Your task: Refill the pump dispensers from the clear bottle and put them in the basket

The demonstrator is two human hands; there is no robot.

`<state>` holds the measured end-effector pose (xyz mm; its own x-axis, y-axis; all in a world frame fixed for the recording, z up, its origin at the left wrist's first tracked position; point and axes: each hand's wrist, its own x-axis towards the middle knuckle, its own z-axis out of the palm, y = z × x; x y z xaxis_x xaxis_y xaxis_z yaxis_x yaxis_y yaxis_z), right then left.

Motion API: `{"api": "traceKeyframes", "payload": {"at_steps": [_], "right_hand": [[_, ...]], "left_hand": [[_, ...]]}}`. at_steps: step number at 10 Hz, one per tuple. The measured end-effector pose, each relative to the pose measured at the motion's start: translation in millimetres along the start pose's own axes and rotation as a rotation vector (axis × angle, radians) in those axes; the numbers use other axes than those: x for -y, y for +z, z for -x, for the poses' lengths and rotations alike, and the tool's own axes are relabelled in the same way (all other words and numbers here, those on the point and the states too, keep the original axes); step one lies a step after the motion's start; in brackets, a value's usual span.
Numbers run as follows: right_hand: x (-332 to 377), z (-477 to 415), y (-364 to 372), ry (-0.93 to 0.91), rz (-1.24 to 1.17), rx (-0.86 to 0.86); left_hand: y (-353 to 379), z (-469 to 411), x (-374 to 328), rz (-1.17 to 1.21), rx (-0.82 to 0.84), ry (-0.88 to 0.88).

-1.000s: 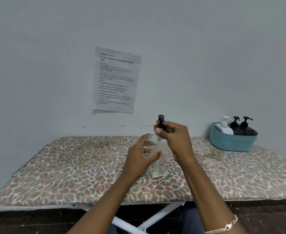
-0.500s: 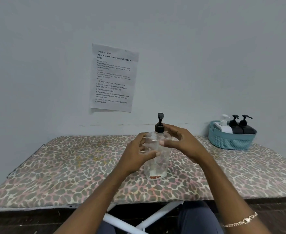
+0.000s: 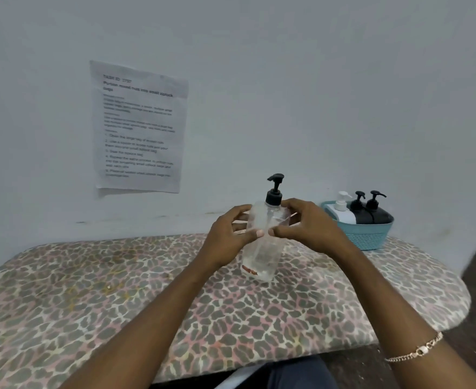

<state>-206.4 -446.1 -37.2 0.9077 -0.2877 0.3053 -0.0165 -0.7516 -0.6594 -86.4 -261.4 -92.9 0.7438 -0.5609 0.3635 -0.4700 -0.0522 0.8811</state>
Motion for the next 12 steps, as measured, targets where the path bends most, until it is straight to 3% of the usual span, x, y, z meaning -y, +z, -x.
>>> {"api": "traceKeyframes", "payload": {"at_steps": [2, 4, 8, 12], "right_hand": [[-29.6, -45.9, -26.0, 0.131, 0.099, -0.233], [-61.0, -92.2, -37.9, 0.187, 0.256, -0.319], [-132.0, -117.3, -16.7, 0.269, 0.350, -0.386], [-122.0, -107.3, -24.8, 0.279, 0.344, -0.355]], "left_hand": [[61.5, -69.7, -7.1, -0.029, -0.084, -0.009], [109.1, -137.2, 2.5, -0.080, 0.019, -0.073], [151.5, -180.6, 53.1, -0.073, 0.140, -0.111], [131.8, -170.2, 25.7, -0.166, 0.123, -0.112]]}}
